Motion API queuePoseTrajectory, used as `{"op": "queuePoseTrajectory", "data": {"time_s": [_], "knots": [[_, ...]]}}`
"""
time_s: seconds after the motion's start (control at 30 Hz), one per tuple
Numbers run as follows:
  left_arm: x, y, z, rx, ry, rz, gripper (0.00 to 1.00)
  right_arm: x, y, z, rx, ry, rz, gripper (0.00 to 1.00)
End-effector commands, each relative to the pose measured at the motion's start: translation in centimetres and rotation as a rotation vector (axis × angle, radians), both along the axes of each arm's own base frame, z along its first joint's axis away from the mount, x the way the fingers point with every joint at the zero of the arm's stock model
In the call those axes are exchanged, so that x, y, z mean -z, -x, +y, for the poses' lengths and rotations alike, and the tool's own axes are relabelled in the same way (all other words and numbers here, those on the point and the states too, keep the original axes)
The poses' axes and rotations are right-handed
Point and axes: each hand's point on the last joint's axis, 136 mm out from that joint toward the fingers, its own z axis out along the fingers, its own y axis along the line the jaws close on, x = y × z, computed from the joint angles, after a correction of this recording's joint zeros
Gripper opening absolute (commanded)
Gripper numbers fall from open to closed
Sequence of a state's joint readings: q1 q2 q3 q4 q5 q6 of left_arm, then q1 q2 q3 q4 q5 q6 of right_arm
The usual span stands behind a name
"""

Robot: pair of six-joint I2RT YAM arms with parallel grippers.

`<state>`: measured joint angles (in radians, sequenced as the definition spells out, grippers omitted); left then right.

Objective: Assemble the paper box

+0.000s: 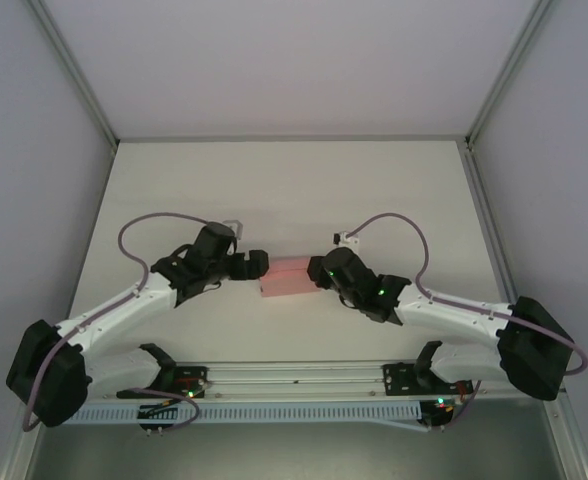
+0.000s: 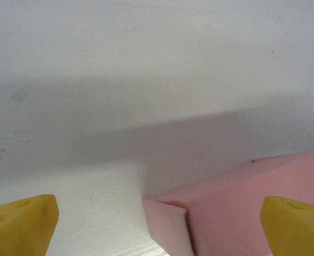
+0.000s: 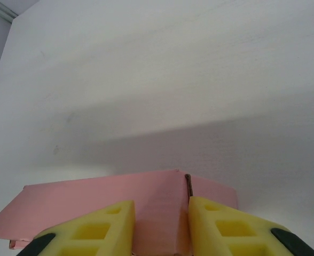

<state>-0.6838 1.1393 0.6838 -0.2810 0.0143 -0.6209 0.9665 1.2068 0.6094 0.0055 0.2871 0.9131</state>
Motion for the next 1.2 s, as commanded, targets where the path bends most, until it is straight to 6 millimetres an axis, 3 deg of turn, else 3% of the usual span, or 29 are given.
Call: {"op": "queuePoseTrajectory", "data": {"time_s": [0.0, 0.13, 0.2, 0.27, 0.4, 0.57, 0.9, 1.17], "knots": [[0.2, 1.5, -2.3, 0.113, 0.135, 0.031, 0.87, 5.9, 2.6, -2.8, -0.002, 0.158, 0.169, 0.31], [2.1, 2.6, -1.2, 0.096, 0.134, 0.055, 0.76, 6.3, 2.8, -3.2, 0.009, 0.148, 0.174, 0.28], [2.9, 3.1, -0.7, 0.094, 0.138, 0.053, 0.62, 6.9, 3.2, -3.5, 0.015, 0.141, 0.186, 0.25], [4.0, 3.5, -0.3, 0.088, 0.149, 0.052, 0.41, 7.6, 3.6, -3.6, 0.015, 0.112, 0.191, 0.21], [5.0, 4.3, -0.7, 0.134, 0.181, 0.044, 0.31, 8.5, 4.2, -3.7, 0.002, 0.069, 0.198, 0.15], [6.7, 4.9, -0.1, 0.15, 0.156, 0.033, 0.1, 10.1, 5.0, -4.5, 0.003, 0.066, 0.217, 0.03], [9.0, 5.7, 1.7, 0.123, 0.044, 0.048, 0.11, 13.8, 5.6, -6.8, -0.129, 0.289, 0.063, 0.0], [8.5, 4.9, 1.7, 0.103, -0.001, 0.036, 0.16, 13.5, 5.7, -6.2, -0.176, 0.469, -0.056, 0.0]]}}
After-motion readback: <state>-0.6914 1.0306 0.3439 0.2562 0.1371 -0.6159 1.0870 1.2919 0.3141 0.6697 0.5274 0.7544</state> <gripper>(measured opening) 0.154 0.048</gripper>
